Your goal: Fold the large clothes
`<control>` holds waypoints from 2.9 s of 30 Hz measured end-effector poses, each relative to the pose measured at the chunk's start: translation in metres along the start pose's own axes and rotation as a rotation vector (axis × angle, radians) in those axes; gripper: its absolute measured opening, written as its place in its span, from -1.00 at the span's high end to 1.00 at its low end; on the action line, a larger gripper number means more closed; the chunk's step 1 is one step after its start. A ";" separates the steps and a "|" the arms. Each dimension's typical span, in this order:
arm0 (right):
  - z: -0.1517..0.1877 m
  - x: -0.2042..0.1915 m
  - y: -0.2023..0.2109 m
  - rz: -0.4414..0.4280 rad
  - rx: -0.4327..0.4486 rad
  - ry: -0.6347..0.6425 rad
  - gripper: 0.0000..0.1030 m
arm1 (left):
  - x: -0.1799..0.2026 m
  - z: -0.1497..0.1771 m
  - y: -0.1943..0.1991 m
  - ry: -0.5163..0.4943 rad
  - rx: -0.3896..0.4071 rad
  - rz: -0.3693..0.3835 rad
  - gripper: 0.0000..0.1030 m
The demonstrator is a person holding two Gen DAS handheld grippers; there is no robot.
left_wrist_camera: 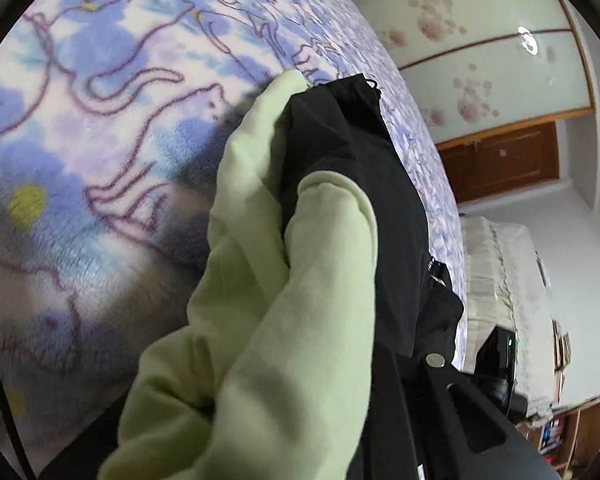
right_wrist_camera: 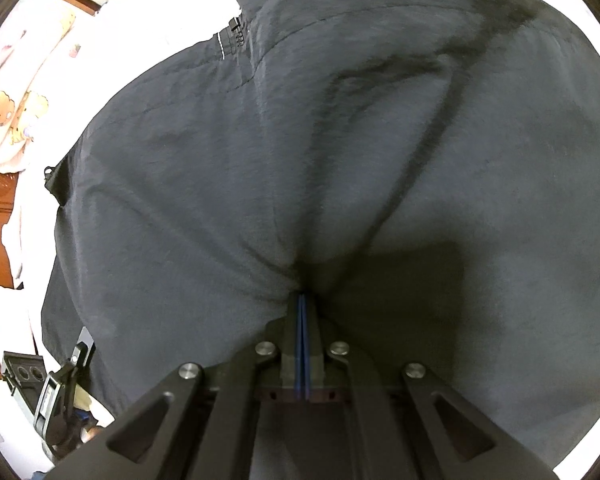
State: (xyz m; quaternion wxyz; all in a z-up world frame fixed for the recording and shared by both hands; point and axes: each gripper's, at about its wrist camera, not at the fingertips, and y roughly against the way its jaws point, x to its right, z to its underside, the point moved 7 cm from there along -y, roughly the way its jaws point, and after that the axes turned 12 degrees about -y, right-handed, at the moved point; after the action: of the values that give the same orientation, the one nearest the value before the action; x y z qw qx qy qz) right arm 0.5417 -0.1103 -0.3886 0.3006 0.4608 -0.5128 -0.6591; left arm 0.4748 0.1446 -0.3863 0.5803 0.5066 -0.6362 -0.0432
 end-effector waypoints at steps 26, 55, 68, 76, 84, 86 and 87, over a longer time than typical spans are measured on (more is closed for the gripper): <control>-0.031 0.085 0.019 -0.453 -0.205 0.138 1.00 | 0.384 0.117 -0.034 -0.686 0.076 -0.090 0.83; -0.152 0.335 0.150 -0.373 0.029 0.442 1.00 | 0.458 0.221 -0.106 -0.949 -0.175 -0.181 0.50; -0.246 0.412 0.222 -0.535 0.151 0.152 0.90 | 0.409 0.281 -0.175 -0.968 -0.450 -0.167 0.46; -0.244 0.399 0.249 -0.589 0.321 0.082 0.90 | 0.417 0.310 -0.181 -0.991 -0.515 -0.048 -0.35; -0.159 0.282 0.223 -0.613 0.252 0.114 0.90 | 0.402 0.265 -0.105 -0.893 -0.384 -0.119 -0.36; -0.136 0.264 0.211 -0.607 0.190 0.153 0.90 | 0.383 0.246 -0.092 -0.837 -0.360 -0.174 -0.36; -0.122 0.260 0.205 -0.594 0.156 0.182 0.90 | 0.371 0.235 -0.088 -0.805 -0.352 -0.202 -0.36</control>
State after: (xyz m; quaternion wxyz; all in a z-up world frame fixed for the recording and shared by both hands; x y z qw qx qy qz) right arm 0.5357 -0.4448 -0.2774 0.1034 0.6693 -0.3757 -0.6327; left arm 0.4120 -0.2809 -0.2612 0.3566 0.4025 -0.7416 -0.4009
